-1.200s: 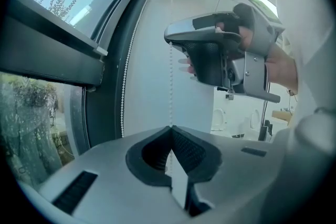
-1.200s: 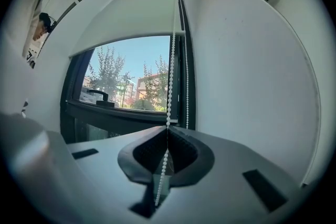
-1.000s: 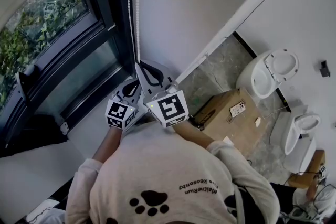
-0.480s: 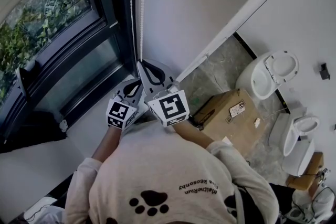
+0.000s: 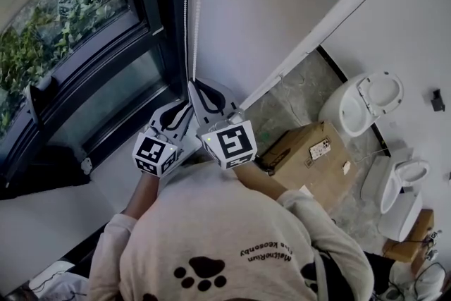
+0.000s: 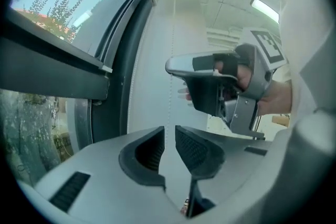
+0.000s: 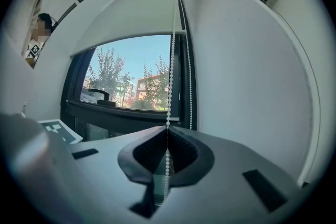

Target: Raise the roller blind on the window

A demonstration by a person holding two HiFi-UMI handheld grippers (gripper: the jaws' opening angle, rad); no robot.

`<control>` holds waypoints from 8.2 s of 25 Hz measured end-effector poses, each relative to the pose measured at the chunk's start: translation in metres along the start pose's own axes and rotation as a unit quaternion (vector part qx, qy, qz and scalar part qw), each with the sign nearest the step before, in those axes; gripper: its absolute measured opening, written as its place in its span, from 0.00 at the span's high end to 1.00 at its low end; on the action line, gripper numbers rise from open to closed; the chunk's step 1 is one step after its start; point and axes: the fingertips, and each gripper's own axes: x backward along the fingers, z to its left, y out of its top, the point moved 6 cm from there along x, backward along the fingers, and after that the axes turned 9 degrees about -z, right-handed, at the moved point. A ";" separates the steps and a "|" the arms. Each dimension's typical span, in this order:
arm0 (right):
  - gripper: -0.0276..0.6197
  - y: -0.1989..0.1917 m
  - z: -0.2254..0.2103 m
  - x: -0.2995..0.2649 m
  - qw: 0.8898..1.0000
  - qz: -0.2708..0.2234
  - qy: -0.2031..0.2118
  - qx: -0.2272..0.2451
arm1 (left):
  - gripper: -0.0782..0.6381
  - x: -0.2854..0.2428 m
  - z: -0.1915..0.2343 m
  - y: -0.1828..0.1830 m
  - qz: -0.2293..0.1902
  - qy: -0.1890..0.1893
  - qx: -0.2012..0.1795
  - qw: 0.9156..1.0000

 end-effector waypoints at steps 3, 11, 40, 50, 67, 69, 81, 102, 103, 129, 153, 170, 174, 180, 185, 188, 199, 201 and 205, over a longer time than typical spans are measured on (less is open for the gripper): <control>0.94 0.001 0.001 0.000 1.000 -0.001 -0.001 0.000 | 0.81 0.007 0.004 0.019 -0.009 0.007 0.007 1.000; 0.94 0.001 0.003 -0.001 1.000 -0.001 -0.003 0.000 | 0.81 0.016 0.016 0.086 -0.029 0.039 -0.025 0.999; 0.94 0.002 0.007 0.000 1.000 -0.001 0.005 0.013 | 0.82 -0.034 -0.007 0.221 -0.090 -0.023 -0.087 0.992; 0.94 -0.001 0.007 -0.005 1.000 0.000 0.009 0.023 | 0.88 -0.031 -0.002 0.215 -0.108 -0.014 -0.075 0.991; 0.94 -0.063 0.007 0.002 0.998 0.067 0.009 0.012 | 0.88 -0.034 0.004 0.149 -0.076 0.014 -0.056 0.995; 0.94 -0.069 0.008 0.003 0.997 0.071 0.012 0.013 | 0.88 -0.034 0.005 0.142 -0.072 0.017 -0.054 0.996; 0.94 -0.104 0.012 0.012 0.994 0.110 0.019 0.011 | 0.88 -0.034 0.007 0.102 -0.050 0.029 -0.052 0.997; 0.94 -0.163 0.018 0.027 0.978 0.205 0.040 -0.015 | 0.88 -0.030 0.010 0.034 -0.019 0.045 -0.047 0.998; 0.94 -0.163 0.018 0.027 0.978 0.203 0.039 -0.014 | 0.88 -0.030 0.010 0.033 -0.019 0.044 -0.048 0.998; 0.75 0.004 -0.006 0.024 1.000 0.017 0.007 -0.006 | 0.88 -0.032 0.014 0.033 -0.022 0.045 -0.043 0.998; 0.94 0.005 -0.004 -0.012 0.999 0.040 0.016 -0.004 | 0.88 -0.032 0.006 0.004 0.008 0.037 -0.060 0.997; 0.94 -0.041 -0.008 -0.009 0.998 0.055 0.008 0.002 | 0.88 -0.035 0.012 -0.038 0.035 0.036 -0.038 0.998; 0.94 -0.039 -0.012 -0.007 0.999 0.054 0.005 0.001 | 0.85 -0.030 0.005 -0.031 0.036 0.016 -0.017 0.999; 0.94 -0.037 -0.016 -0.003 0.998 0.055 0.001 -0.006 | 0.81 -0.020 0.003 0.011 -0.026 0.027 0.019 0.999; 0.94 -0.035 -0.018 0.000 0.998 0.055 -0.002 -0.011 | 0.83 -0.015 0.004 0.046 -0.039 0.047 -0.005 0.998; 0.94 -0.035 -0.020 0.002 0.998 0.055 -0.005 -0.014 | 0.87 -0.013 0.003 0.057 -0.031 0.056 -0.016 0.998; 0.94 -0.024 -0.016 0.006 0.999 0.051 -0.002 0.012 | 0.88 -0.008 -0.008 0.075 -0.037 0.050 -0.006 0.998; 0.94 -0.017 -0.016 0.008 0.999 0.042 -0.001 0.016 | 0.88 -0.008 -0.008 0.078 -0.039 0.051 -0.008 0.998; 0.85 -0.008 -0.016 0.013 0.999 0.034 -0.004 0.014 | 0.88 -0.005 -0.009 0.086 -0.045 0.056 -0.012 0.997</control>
